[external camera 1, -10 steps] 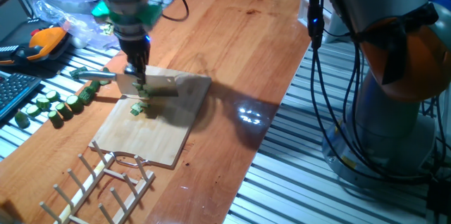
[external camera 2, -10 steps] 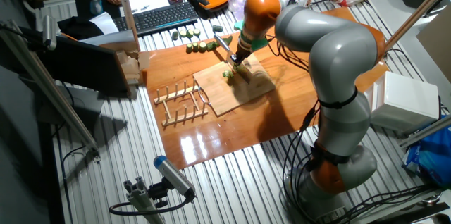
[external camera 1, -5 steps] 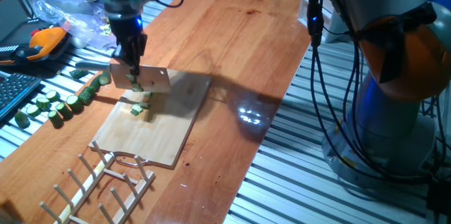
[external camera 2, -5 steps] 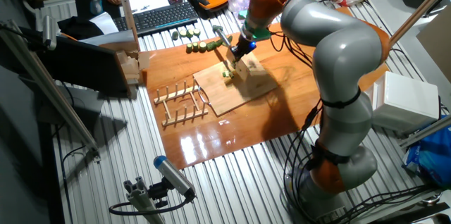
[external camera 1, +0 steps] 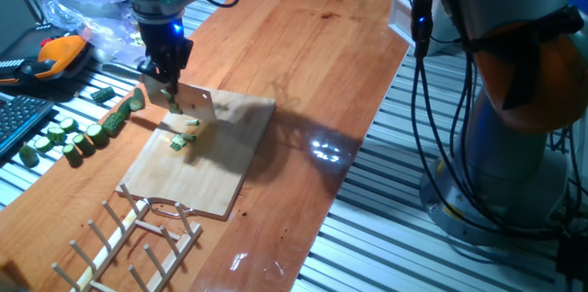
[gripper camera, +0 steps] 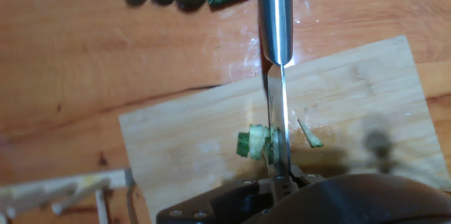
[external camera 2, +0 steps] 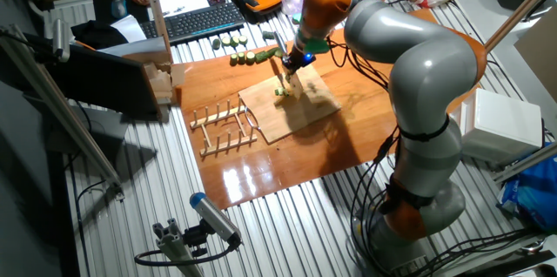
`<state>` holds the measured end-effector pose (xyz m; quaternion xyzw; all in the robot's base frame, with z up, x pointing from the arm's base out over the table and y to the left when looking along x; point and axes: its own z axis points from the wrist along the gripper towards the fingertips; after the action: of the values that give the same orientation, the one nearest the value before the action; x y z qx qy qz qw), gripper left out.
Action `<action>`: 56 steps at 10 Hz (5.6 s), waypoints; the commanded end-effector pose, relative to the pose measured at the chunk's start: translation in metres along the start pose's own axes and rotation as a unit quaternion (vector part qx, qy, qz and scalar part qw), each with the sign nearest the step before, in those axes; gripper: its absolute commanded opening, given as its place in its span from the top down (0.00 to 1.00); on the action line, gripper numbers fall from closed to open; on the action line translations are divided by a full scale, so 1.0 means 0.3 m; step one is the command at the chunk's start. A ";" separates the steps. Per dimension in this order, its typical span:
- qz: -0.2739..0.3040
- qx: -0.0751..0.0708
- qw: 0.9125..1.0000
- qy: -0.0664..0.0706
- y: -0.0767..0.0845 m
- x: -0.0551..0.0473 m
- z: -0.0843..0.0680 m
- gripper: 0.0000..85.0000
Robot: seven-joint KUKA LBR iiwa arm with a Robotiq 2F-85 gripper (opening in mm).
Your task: Chop the cucumber into shreds
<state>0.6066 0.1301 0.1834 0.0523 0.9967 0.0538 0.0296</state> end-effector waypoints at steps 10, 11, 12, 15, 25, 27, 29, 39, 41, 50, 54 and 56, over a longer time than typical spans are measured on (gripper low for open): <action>-0.017 0.020 0.999 -0.038 0.014 -0.040 -0.045 1.00; -0.017 0.024 0.999 -0.040 0.019 -0.040 -0.048 1.00; -0.015 0.024 0.999 -0.038 0.028 -0.036 -0.053 1.00; 0.009 -0.007 1.000 0.006 0.039 -0.025 -0.062 1.00; 0.018 0.004 0.999 0.047 0.205 0.249 -0.034 1.00; -0.013 0.000 0.999 0.050 0.205 0.257 -0.039 1.00; -0.025 0.020 0.999 0.042 0.201 0.254 -0.040 1.00; -0.136 -0.031 0.990 0.035 0.298 0.245 -0.049 1.00; -0.112 -0.017 0.993 0.034 0.460 0.238 -0.102 1.00; -0.071 0.018 0.997 -0.001 0.813 0.339 -0.060 1.00; -0.081 0.019 0.997 0.003 0.808 0.329 -0.012 1.00; -0.083 0.016 0.996 0.000 0.783 0.328 0.007 1.00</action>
<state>0.5327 0.3728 0.2018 -0.0300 0.9984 0.0356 0.0320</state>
